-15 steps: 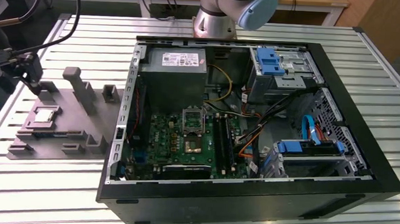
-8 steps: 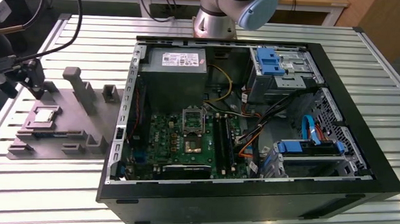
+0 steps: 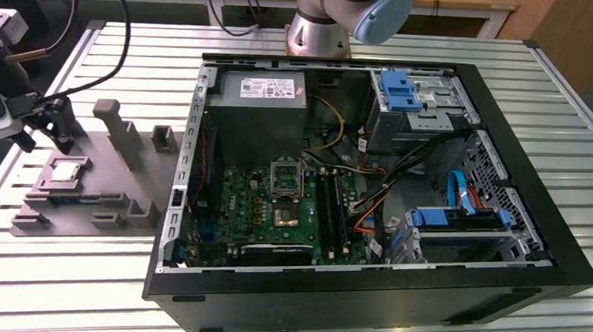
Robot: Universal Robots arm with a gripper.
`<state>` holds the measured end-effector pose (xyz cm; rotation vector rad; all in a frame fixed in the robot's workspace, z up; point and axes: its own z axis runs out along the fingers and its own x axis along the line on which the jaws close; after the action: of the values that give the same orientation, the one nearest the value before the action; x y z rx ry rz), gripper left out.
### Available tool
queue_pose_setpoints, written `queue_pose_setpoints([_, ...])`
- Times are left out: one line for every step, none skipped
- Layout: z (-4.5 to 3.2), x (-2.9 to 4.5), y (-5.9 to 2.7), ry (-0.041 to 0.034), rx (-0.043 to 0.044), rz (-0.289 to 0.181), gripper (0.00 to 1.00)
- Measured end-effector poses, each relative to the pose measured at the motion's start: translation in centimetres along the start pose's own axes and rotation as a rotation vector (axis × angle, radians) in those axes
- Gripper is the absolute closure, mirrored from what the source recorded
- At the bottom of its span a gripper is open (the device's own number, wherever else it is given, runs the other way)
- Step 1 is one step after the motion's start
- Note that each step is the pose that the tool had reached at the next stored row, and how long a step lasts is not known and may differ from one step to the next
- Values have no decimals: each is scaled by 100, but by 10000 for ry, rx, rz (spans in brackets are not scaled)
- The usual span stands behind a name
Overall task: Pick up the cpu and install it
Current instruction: 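Pick up the cpu and move it towards the insertion slot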
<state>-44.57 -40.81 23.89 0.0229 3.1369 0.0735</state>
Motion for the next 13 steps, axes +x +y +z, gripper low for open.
queue_pose_setpoints([18, 0, -2, 3, 0, -68, 41])
queue_pose_setpoints([36, 0, -3, 7, 0, -134, 41])
queue_pose_setpoints([54, -1, -4, 9, -1, -183, 41])
queue_pose_setpoints([72, 0, -5, 10, -1, -208, 41])
queue_pose_setpoints([90, 0, -6, 10, -1, -212, 41])
queue_pose_setpoints([109, -1, -9, 11, -1, -213, 41])
queue_pose_setpoints([127, 0, -11, 10, -1, -211, 41])
queue_pose_setpoints([145, 0, -12, 10, -1, -203, 41])
queue_pose_setpoints([162, 0, -13, 11, -1, -194, 41])
queue_pose_setpoints([173, 0, -14, 11, 0, -191, 41])
queue_pose_setpoints([173, 0, -14, 13, 1, -190, 41])
queue_pose_setpoints([173, 0, -14, 13, 0, -190, 41])
queue_pose_setpoints([173, 0, -14, 13, 0, -190, 41])
